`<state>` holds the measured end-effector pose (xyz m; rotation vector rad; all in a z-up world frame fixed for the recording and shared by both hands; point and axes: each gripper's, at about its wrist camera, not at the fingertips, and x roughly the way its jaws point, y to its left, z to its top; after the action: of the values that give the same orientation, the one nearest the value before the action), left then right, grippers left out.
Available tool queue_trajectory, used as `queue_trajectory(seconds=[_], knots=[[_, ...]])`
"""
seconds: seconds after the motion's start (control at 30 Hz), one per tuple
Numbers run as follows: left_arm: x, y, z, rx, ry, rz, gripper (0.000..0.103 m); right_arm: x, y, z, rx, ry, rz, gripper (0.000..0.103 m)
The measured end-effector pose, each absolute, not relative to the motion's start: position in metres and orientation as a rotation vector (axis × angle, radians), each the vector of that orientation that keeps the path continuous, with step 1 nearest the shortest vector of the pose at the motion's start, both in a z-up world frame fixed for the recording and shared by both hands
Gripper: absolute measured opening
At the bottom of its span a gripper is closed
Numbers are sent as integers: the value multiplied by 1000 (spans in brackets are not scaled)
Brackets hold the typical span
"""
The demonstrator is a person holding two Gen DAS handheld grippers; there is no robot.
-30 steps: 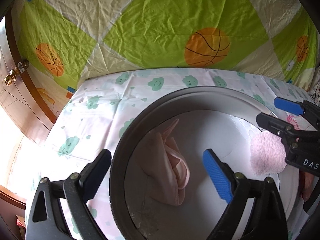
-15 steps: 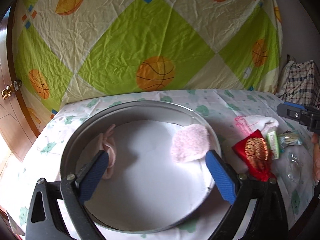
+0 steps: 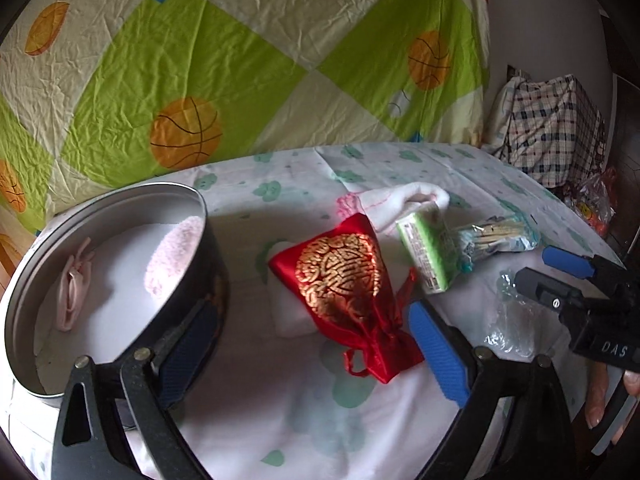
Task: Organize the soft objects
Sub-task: 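Grasp the red gold-print pouch with the left gripper while the right gripper grasps the clear plastic bag, then lift the red pouch with the left gripper while the right gripper lifts the plastic bag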
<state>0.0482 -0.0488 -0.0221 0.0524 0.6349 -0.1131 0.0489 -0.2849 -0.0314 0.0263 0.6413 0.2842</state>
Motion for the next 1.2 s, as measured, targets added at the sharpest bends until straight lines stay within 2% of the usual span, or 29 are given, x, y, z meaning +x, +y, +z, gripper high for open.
queue_trajectory(seconds=[0.33,0.57,0.6,0.73,0.8,0.93,1.0,1.1,1.2], knots=[[76,-81,-48,70,753,-150,96,52,-286,-56,26,751,281,78],[91,-78,-55,28,806,-149,77,58,-263,-62,-93,816,299,78],[90,-77,-55,22,804,-148,73,57,-261,-62,-106,810,300,76],[87,-73,-52,1,785,-148,58,53,-259,-63,-139,786,299,52],[87,-69,-51,-10,779,-145,48,52,-259,-63,-147,775,291,48],[83,-60,-50,-45,767,-144,33,50,-257,-62,-158,754,283,27],[81,-55,-49,-62,762,-148,26,50,-256,-62,-161,751,288,24],[75,-52,-50,-62,751,-151,22,50,-258,-60,-151,739,286,18],[69,-48,-49,-68,735,-150,21,47,-262,-57,-125,714,290,18]])
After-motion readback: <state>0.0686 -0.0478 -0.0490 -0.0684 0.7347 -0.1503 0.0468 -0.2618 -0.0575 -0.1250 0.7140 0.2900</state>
